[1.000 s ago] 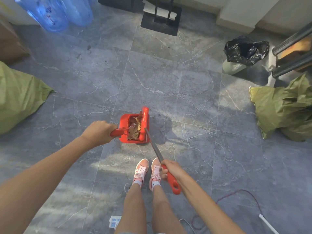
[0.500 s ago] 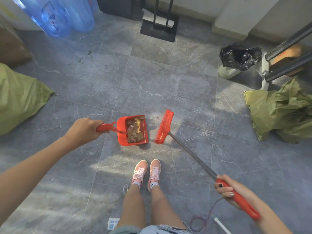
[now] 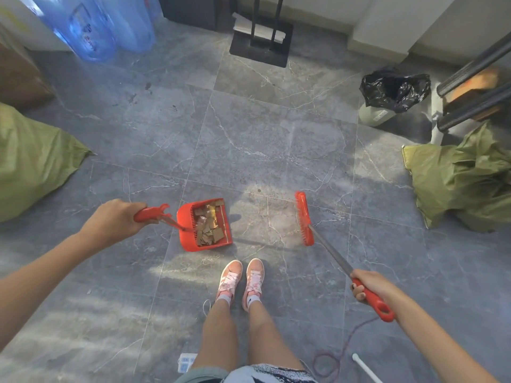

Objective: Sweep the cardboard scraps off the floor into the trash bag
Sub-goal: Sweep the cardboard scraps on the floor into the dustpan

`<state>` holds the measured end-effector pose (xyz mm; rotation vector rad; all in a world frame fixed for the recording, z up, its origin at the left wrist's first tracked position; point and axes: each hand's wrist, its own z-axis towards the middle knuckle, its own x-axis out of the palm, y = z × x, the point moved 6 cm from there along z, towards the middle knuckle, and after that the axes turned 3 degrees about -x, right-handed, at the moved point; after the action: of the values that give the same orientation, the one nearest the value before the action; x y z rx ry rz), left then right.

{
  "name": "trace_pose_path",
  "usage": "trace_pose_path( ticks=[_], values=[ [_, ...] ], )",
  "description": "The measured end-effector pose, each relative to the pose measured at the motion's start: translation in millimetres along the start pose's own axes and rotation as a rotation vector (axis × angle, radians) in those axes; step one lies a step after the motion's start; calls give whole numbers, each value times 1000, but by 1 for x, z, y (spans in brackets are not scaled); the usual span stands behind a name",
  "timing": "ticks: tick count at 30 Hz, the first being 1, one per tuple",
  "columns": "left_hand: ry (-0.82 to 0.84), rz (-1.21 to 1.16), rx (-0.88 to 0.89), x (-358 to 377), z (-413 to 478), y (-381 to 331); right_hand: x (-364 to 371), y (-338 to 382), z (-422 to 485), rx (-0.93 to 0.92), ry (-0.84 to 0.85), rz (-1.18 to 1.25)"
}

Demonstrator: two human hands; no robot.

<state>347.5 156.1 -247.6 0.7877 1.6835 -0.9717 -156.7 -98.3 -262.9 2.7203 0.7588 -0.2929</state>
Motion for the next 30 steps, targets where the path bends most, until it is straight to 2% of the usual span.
trace_pose_path(
  ticks=[7, 12, 17, 21, 25, 30],
  values=[
    [11, -126, 18, 10, -6, 13, 38, -15, 35, -21, -78, -113],
    [12, -112, 60, 11, 5, 12, 95, -25, 34, -14, -28, -211],
    [36, -66, -4, 22, 17, 23, 159, -17, 22, -89, 34, -299],
    [15, -88, -43, 15, 37, 20, 211, -10, 3, -144, 123, -359],
    [62, -108, -73, 10, 56, 10, 265, -17, -18, -132, 267, -398],
    [109, -110, -125, 10, 53, 10, 314, -21, -47, -38, 405, -259]
  ],
)
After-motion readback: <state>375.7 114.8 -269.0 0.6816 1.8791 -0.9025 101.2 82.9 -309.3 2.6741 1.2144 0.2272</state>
